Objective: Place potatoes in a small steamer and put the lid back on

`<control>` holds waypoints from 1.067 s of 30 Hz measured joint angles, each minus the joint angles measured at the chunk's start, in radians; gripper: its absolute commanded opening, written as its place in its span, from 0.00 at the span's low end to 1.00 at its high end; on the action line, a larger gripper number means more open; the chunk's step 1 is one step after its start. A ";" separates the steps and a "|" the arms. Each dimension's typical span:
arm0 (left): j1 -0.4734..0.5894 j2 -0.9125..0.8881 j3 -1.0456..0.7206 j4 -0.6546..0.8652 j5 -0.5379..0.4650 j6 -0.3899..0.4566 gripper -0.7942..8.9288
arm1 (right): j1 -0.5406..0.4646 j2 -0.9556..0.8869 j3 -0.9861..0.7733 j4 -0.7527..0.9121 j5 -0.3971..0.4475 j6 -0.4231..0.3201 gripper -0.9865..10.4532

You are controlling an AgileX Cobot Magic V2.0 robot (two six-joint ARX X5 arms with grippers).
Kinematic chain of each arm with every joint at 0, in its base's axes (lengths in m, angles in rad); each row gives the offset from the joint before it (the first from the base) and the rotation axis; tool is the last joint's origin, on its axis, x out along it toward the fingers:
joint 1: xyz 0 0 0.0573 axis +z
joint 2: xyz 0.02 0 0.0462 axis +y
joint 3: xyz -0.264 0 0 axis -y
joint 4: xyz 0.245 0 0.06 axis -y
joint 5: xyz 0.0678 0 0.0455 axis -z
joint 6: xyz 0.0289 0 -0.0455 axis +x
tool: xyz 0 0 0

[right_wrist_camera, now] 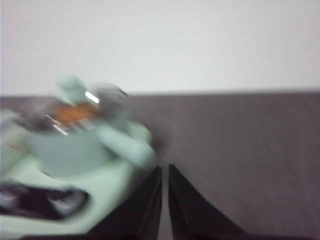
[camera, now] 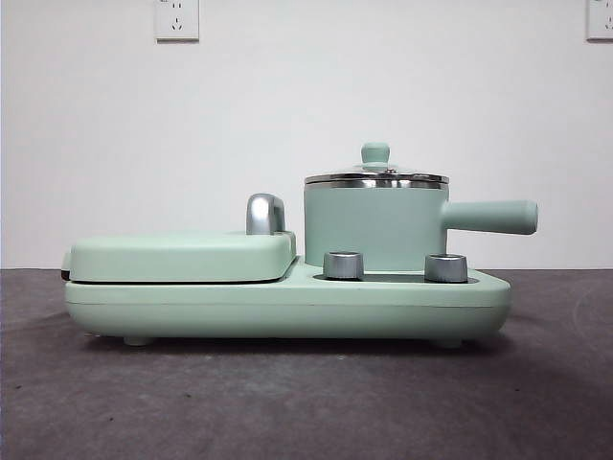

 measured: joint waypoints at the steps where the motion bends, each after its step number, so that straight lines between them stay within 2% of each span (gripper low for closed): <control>1: 0.000 0.000 0.000 0.000 0.000 0.000 0.11 | -0.010 -0.017 -0.032 -0.004 0.014 0.000 0.10; 7: 0.000 0.000 0.000 0.000 0.000 0.000 0.11 | -0.049 -0.086 -0.144 -0.003 0.065 -0.006 0.10; 25: 0.000 0.000 0.000 0.000 0.000 0.000 0.11 | -0.055 -0.085 -0.171 0.002 0.068 -0.006 0.10; 32: 0.000 0.000 0.000 0.000 0.000 0.000 0.11 | -0.055 -0.085 -0.171 0.001 0.113 -0.006 0.10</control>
